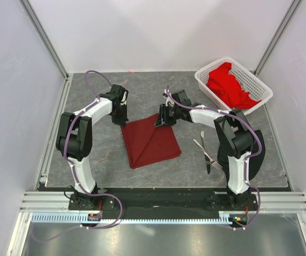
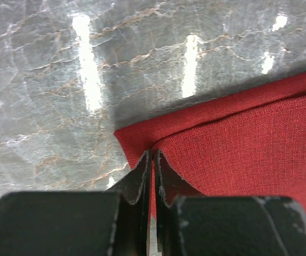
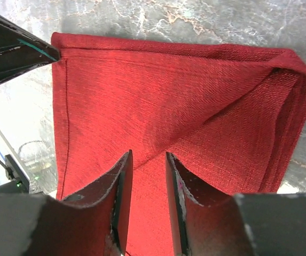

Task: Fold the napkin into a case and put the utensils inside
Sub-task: Smooth out the upper triangle-folded napkin at the center of the board.

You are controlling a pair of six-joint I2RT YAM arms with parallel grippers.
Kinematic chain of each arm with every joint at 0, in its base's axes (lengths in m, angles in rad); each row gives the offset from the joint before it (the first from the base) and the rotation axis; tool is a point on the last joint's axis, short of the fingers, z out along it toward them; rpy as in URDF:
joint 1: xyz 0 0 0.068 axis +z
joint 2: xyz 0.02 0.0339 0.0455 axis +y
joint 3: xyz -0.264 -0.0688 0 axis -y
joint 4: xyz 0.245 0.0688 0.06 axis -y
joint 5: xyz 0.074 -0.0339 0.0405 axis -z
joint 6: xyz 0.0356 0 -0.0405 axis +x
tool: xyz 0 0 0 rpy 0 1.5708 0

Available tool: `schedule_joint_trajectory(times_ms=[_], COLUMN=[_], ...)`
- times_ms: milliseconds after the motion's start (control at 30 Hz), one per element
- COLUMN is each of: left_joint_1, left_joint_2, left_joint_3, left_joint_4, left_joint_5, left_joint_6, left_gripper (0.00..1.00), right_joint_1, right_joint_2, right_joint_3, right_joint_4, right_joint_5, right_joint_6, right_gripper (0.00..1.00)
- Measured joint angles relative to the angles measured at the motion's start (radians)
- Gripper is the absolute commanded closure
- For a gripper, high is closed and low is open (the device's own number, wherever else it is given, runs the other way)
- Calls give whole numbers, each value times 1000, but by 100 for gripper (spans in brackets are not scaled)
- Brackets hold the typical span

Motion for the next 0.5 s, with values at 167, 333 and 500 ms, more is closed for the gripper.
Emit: schedule_joint_trajectory(times_ms=[167, 333, 500], left_joint_1=[0, 0, 0], left_joint_2=[0, 0, 0], left_joint_3=[0, 4, 12], left_joint_4=[-5, -10, -13], left_joint_5=[-22, -24, -24], left_joint_6=[0, 0, 0], left_gripper=[93, 93, 93], right_joint_1=[0, 0, -1], right_joint_2=[9, 10, 25], right_joint_3=[9, 20, 61], right_joint_4=[1, 8, 15], right_joint_5=[0, -1, -1], right_joint_6=[0, 1, 6], right_gripper=[68, 69, 69])
